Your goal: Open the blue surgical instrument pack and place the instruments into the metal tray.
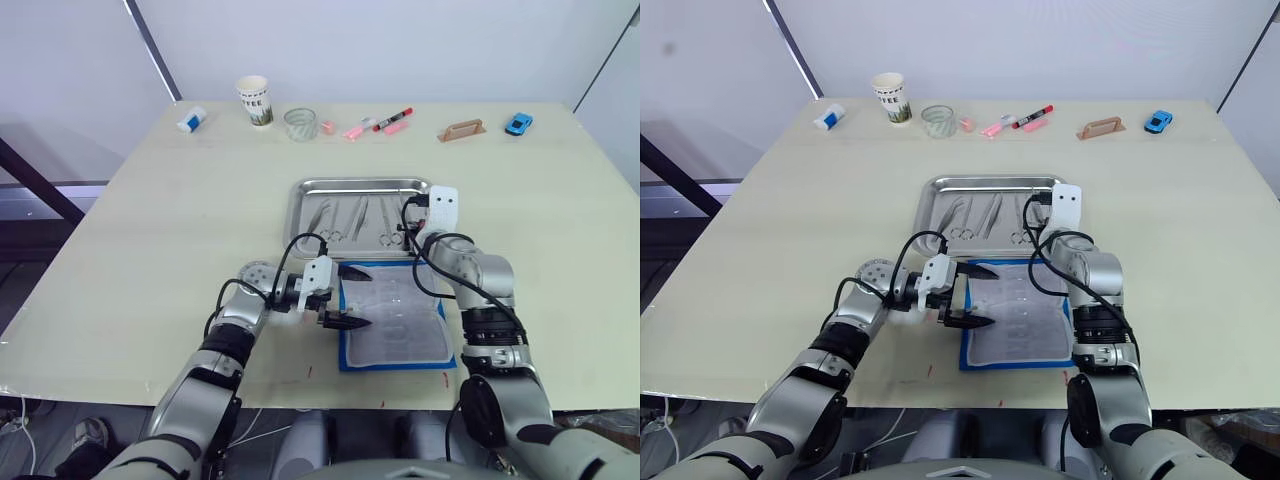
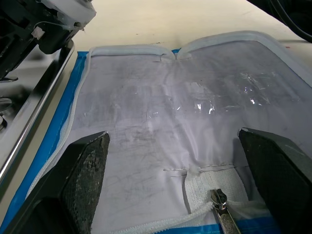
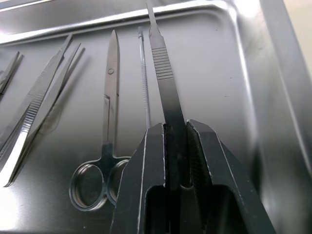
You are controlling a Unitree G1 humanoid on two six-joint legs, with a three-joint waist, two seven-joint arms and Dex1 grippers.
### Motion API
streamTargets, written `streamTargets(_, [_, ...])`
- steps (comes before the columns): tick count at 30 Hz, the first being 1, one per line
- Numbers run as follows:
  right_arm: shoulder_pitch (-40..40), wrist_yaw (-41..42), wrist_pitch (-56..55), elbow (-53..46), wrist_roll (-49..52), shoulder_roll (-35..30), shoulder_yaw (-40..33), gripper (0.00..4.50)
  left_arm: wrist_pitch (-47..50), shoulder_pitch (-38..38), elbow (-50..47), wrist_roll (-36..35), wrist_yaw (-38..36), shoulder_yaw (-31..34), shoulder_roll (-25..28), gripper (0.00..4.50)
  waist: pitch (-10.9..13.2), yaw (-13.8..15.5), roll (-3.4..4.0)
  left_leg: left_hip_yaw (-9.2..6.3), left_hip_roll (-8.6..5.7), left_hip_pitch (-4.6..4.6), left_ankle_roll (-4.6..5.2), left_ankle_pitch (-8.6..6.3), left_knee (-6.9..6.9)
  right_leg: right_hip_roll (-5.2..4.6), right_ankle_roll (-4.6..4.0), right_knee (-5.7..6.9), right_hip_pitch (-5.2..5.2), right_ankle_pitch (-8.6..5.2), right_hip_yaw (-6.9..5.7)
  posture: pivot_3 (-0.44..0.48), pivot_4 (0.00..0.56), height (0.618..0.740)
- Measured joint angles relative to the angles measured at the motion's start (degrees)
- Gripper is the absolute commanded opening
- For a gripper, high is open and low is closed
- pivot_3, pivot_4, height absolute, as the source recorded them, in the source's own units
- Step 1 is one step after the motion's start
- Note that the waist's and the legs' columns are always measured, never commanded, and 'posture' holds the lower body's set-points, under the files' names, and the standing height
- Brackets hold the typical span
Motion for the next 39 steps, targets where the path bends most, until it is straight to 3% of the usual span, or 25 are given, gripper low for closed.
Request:
streamTargets(1, [0.00,0.01,0.00,0.00,0.00,-0.02,0.00,1.36,0.00,0.01,0.00,0.00,0.00,0.00,0.00,4.50,0.00,0.00,0.00,0.00,0.00,0.00,0.00,0.00,0.00,0.00,0.00,0.00,0.00,0.00,0.00,0.000,0.150,0.740])
streamTargets(6, [0.23,1.01,0.10,-0.58,-0.04,-0.79,0.68,3.62,0.00,0.26,-0.41,-0.01,0.05,0.07,0.07,4.50,0.01,-0.04,0.00,0.00,0.01,-0.01,0.00,0.00,-0.01,0.00,0.00,-0.01,-0.01,0.00,0.00,0.000,0.150,0.740])
streamTargets(7, [0.31,1.23,0.14,-0.87,-0.05,-0.89,0.84,3.79,0.01,0.30,-0.48,-0.02,0.05,0.08,0.09,4.50,0.01,-0.06,0.01,0.00,0.01,-0.01,0.00,0.00,-0.01,0.00,0.00,-0.01,0.00,0.00,0.01,0.000,0.150,0.740])
streamTargets(8, [0.56,1.71,0.18,-1.64,-0.02,-1.11,1.25,4.31,0.01,0.37,-0.61,-0.03,0.08,0.09,0.09,4.50,0.01,-0.06,0.01,0.00,0.01,-0.01,0.00,0.00,-0.02,-0.01,0.00,-0.02,-0.01,0.00,0.01,0.000,0.150,0.740])
streamTargets(9, [0.87,2.24,0.16,-2.53,-0.04,-1.32,1.86,4.43,0.02,0.52,-0.79,-0.06,0.10,0.14,0.12,4.50,0.01,-0.07,0.01,0.00,0.01,-0.01,0.00,0.00,-0.02,-0.01,0.00,-0.03,-0.01,0.00,0.00,0.000,0.150,0.740])
streamTargets(14, [4.00,8.39,-1.22,-9.86,0.74,-4.33,5.59,4.43,1.25,1.95,-3.24,-0.86,0.25,1.28,0.33,4.50,0.06,-0.36,0.05,0.02,0.03,-0.07,0.00,0.00,-0.09,-0.01,0.01,-0.09,-0.07,-0.01,0.03,0.000,0.150,0.740])
streamTargets(20, [14.32,27.87,-14.32,-23.27,7.92,-11.98,8.35,4.43,10.23,7.92,-15.44,-8.06,1.11,5.29,1.12,4.50,0.35,-1.29,-0.19,-0.01,0.07,-0.29,0.01,-0.02,-0.21,-0.05,0.07,-0.32,-0.13,-0.03,-0.05,0.000,0.150,0.740])
streamTargets(26, [18.55,42.34,-16.98,-25.67,15.01,-21.93,5.66,4.43,25.51,15.52,-31.59,-16.93,7.09,9.67,3.77,4.50,1.29,-1.42,-0.93,-0.12,0.10,-0.38,0.00,-0.03,-0.22,-0.19,0.07,-0.37,-0.16,-0.03,-0.19,0.000,0.150,0.740])
streamTargets(30, [23.56,51.51,-19.39,-27.13,18.28,-29.12,3.70,4.43,36.50,19.59,-41.56,-23.51,13.07,14.89,7.52,4.50,1.67,-1.33,-0.99,-0.21,0.09,-0.42,-0.01,-0.03,-0.22,-0.58,0.06,-0.39,-0.15,-0.03,-0.31,0.000,0.150,0.740])
streamTargets(35, [36.39,64.29,-26.61,-29.00,19.84,-38.95,0.04,4.43,45.18,29.12,-51.34,-30.05,17.63,21.92,13.15,4.50,1.73,-1.08,-1.06,-0.24,0.04,-0.46,-0.02,-0.04,-0.26,-0.78,0.07,-0.53,-0.13,-0.03,-0.36,0.000,0.150,0.740])
streamTargets(39, [44.66,69.81,-31.37,-29.02,20.71,-42.50,-5.50,4.43,47.98,35.17,-54.49,-33.03,19.47,27.07,15.76,4.50,2.00,-0.78,-1.13,-0.24,0.02,-0.40,-0.04,-0.03,-0.20,-0.89,0.05,-0.52,-0.09,-0.02,-0.33,0.000,0.150,0.740])
